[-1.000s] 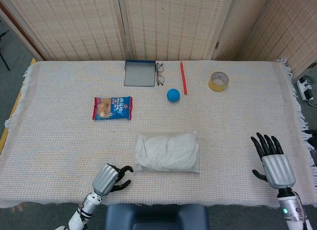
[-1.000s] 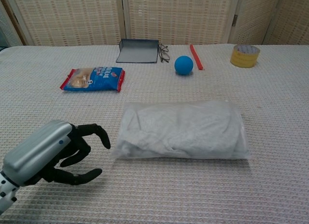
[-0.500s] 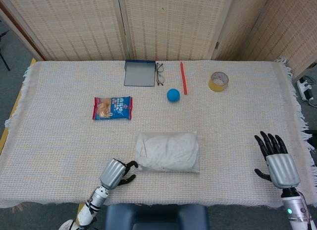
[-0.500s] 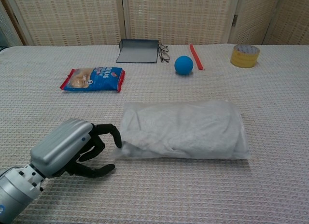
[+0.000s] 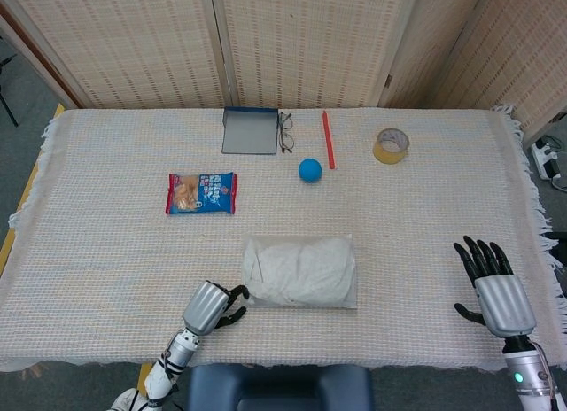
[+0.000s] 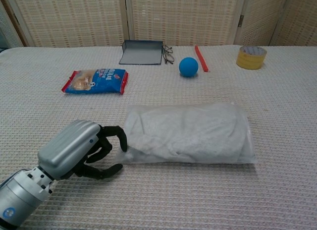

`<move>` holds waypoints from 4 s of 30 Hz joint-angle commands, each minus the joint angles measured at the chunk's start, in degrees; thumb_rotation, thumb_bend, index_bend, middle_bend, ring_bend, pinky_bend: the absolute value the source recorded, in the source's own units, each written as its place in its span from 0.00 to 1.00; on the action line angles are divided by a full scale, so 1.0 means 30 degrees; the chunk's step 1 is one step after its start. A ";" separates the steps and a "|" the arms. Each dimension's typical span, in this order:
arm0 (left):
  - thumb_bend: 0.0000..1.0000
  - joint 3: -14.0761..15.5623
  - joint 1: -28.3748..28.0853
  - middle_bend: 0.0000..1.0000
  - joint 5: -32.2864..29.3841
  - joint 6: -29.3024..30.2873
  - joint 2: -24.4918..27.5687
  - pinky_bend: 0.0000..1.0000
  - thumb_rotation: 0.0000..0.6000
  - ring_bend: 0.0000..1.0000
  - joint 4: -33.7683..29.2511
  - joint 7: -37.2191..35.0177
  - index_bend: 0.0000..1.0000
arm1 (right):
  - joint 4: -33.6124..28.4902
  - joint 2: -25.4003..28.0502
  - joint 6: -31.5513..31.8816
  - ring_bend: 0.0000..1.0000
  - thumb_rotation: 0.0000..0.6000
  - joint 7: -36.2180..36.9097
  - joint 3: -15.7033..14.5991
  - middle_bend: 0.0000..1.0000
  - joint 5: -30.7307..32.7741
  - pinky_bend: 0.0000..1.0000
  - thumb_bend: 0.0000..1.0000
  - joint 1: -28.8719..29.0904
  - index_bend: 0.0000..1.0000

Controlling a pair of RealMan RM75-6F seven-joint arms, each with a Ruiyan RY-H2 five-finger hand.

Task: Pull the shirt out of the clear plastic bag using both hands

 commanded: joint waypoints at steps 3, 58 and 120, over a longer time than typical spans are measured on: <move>0.36 -0.0014 -0.0161 1.00 -0.0149 0.0312 -0.0411 1.00 1.00 1.00 0.0572 -0.0357 0.60 | 0.0001 0.0006 -0.0051 0.00 1.00 -0.0026 0.0020 0.00 0.0069 0.00 0.02 0.0024 0.00; 0.57 0.0180 -0.0828 1.00 -0.0949 0.0855 0.0246 1.00 1.00 1.00 -0.0337 -0.0151 0.72 | 1.2963 -1.0597 -0.2115 0.00 1.00 1.3229 0.0642 0.00 -0.1497 0.00 0.31 0.4806 0.41; 0.56 -0.0756 -0.1216 1.00 -0.1861 0.0087 0.0942 1.00 1.00 1.00 -0.1258 -0.0347 0.72 | 2.3776 -1.7507 -0.0940 0.00 1.00 2.5457 0.0238 0.17 -0.0761 0.00 0.61 0.6335 0.79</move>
